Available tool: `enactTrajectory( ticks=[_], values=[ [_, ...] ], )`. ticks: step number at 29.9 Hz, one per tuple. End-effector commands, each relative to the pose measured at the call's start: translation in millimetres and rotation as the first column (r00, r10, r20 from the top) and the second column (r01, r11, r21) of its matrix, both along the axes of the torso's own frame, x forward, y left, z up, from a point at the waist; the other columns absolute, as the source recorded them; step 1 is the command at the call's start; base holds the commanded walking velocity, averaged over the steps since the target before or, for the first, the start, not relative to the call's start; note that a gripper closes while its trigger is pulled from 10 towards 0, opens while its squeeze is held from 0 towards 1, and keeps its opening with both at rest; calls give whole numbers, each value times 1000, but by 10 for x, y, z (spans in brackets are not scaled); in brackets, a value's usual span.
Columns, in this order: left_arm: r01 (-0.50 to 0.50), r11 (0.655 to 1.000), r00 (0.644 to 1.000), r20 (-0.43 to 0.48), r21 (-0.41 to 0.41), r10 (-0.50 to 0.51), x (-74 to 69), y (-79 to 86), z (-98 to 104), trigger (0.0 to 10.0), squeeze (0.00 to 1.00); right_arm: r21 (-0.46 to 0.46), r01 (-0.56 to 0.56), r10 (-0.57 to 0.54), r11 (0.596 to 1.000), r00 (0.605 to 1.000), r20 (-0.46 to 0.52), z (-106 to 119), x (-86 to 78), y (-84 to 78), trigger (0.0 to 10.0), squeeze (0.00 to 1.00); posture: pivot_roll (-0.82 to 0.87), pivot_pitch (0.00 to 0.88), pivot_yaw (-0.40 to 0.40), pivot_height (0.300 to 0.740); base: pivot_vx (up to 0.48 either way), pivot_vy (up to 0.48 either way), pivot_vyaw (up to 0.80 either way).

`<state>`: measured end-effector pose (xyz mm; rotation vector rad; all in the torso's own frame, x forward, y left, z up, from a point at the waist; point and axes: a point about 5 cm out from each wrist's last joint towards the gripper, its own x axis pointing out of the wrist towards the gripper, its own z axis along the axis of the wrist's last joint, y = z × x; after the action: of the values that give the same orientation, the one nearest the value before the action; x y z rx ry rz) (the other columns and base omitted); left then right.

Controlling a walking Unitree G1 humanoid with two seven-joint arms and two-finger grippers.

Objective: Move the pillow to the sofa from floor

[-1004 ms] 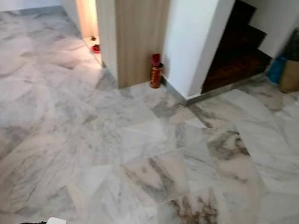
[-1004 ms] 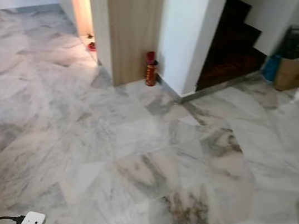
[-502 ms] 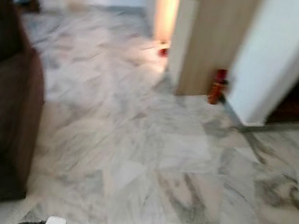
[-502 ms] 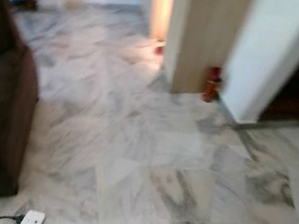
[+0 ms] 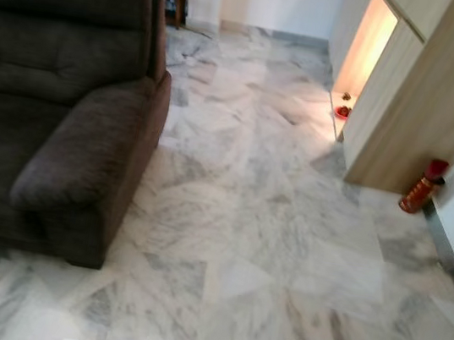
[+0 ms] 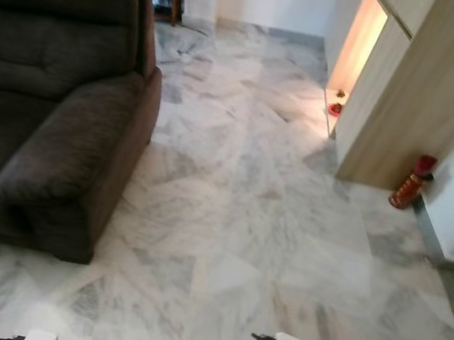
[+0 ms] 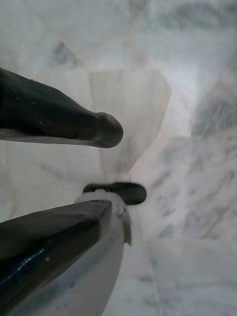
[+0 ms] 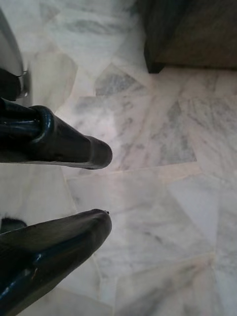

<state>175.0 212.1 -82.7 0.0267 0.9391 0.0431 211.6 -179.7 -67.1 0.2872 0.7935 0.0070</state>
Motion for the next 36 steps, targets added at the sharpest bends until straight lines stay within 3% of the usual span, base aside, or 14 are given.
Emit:
enactTrajectory(
  ticks=[1, 8, 36],
  values=[
    [-5, 1000, 1000, -26, -4, 5, -60, -5, -31, 10000, 0, 3, 41, -41, 999, 999, -25, -39, -81, -75, 10000, 0, -7, 64, 5, 740, 0, 0, 0],
    [-27, 1000, 999, -42, -5, 27, -88, 2, -46, 10000, 0, 32, 67, -66, 997, 998, -13, -29, -72, -89, 10000, 0, -8, 70, 5, 740, 0, 49, 0],
    [-21, 1000, 999, -49, 4, 22, -92, 36, -42, 10000, 0, 56, 63, -62, 996, 998, -26, -52, -102, -34, 10000, 0, -3, 88, 19, 740, 0, 469, 0]
  ],
)
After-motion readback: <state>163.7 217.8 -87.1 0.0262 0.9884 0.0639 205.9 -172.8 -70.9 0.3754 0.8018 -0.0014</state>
